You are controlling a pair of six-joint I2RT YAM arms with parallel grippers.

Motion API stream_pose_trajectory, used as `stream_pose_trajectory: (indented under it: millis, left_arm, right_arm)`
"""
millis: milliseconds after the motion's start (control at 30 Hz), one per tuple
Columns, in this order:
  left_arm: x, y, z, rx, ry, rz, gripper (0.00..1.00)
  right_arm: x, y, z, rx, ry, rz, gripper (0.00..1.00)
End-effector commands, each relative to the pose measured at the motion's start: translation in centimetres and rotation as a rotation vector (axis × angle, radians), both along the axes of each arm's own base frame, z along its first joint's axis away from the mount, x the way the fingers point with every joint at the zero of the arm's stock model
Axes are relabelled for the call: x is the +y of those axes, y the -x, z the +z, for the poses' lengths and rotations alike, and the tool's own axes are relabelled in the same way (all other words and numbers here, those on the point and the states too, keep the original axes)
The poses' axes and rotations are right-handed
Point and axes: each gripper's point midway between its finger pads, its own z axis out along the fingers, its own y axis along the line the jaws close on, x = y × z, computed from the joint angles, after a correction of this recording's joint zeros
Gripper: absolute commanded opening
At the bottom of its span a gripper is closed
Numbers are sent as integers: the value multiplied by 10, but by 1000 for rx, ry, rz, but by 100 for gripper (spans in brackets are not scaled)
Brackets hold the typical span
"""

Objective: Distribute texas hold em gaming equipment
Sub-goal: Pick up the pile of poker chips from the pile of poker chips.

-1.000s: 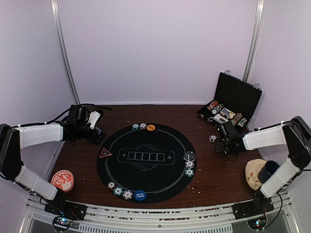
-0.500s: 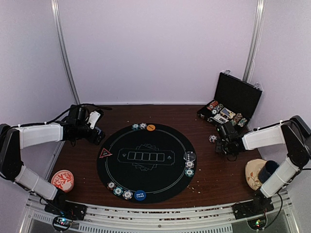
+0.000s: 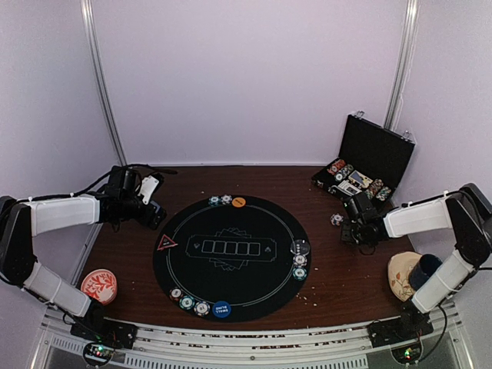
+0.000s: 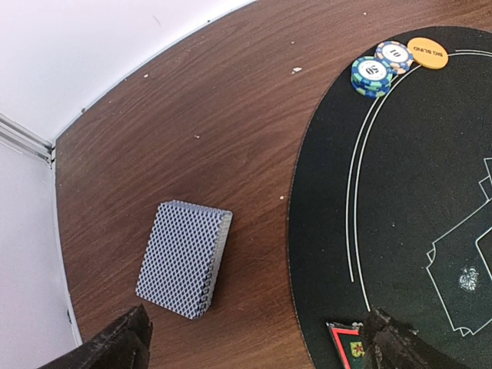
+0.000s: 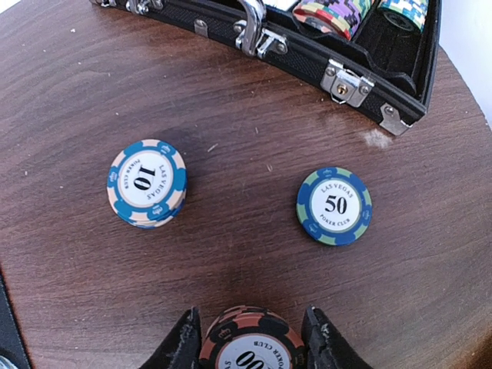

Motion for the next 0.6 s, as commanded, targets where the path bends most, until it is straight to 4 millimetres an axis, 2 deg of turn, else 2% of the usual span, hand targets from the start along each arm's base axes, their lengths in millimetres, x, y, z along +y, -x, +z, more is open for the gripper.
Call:
stream_pose_trajectory:
  millis: [0,200,300,400,433,467,567]
  left_arm:
    - [-2,-12,15,-49,22,3,98]
    - [-1,-13,15,-48,21,7,98]
    - [-1,-13,16,-51,17,9,98]
    - [0,-14,16,-55,15,14,98]
    - [0,-14,17,-55,14,15,98]
    - [1,-14,16,-56,13,18,98]
    - [2,-14,16,-55,8,22,98]
  right_arm:
    - [-2,2,17,-43,-9,2,29]
    - [20,0,42,-99,-28,65,28]
    - [46,-2,59,-133,-32,120,28]
    - [88,-2,76,-154,-16,201,28]
    - [108,0,80,-155,-12,243,28]
    - [127,-5,91,-170,-23,269,28]
    - [179,-16,98,-167,-37,348,28]
